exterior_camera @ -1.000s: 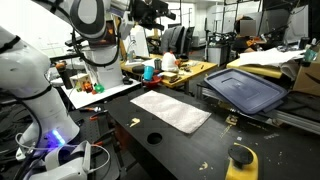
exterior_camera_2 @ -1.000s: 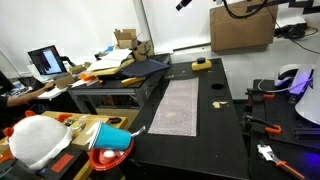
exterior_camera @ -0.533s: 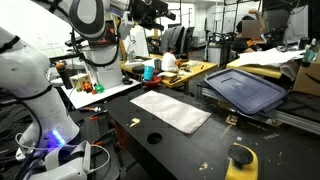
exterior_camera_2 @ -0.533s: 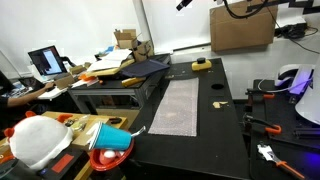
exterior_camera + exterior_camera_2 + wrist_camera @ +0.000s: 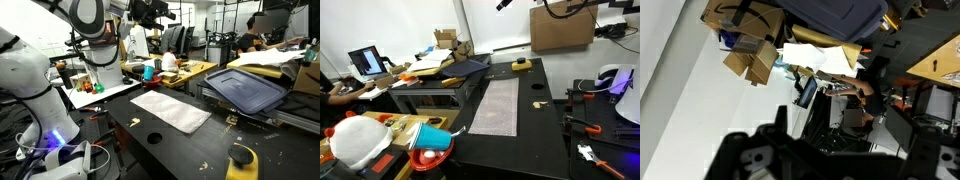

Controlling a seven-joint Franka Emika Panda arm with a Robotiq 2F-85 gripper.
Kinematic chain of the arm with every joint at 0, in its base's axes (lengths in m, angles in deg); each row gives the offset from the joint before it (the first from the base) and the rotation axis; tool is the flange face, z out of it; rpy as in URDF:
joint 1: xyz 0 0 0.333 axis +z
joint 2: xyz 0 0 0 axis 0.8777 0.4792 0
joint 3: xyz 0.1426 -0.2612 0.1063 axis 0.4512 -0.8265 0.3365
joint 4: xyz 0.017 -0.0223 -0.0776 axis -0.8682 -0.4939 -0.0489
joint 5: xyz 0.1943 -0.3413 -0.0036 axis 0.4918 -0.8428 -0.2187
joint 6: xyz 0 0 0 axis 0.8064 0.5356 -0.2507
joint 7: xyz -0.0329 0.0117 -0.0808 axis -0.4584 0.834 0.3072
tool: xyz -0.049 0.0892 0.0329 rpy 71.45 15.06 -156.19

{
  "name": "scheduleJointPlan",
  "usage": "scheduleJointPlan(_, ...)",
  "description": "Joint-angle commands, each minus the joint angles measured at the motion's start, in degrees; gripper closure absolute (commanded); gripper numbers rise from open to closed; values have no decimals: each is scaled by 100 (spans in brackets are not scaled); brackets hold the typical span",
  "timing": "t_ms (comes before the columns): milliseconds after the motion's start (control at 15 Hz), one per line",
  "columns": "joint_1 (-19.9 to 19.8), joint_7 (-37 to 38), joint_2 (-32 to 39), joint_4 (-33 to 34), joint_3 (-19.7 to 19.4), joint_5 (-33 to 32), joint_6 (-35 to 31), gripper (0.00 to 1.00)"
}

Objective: Fold the plastic in half, then move the plastic to the right

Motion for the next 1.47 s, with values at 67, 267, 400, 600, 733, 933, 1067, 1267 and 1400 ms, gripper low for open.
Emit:
scheduleJointPlan(67, -2, 0, 0, 0, 0, 0, 0, 0)
scheduleJointPlan(267, 11, 110, 218, 238, 80, 170, 209, 0)
scheduleJointPlan(400, 110, 213, 327, 444, 77, 295, 553, 0)
scheduleJointPlan(600, 251, 415, 594, 867, 117, 552, 1194, 0)
scheduleJointPlan(733, 410, 572, 764, 1147, 106, 765, 1621, 0)
scheduleJointPlan(933, 714, 796, 1040, 1523, 17, 1170, 2233, 0)
scheduleJointPlan(1067, 1007, 867, 1204, 1719, -102, 1565, 2731, 0)
scheduleJointPlan(1267, 1322, 840, 1474, 1974, -218, 2162, 3323, 0)
scheduleJointPlan(1400, 1502, 779, 1635, 2143, -312, 2578, 3691, 0)
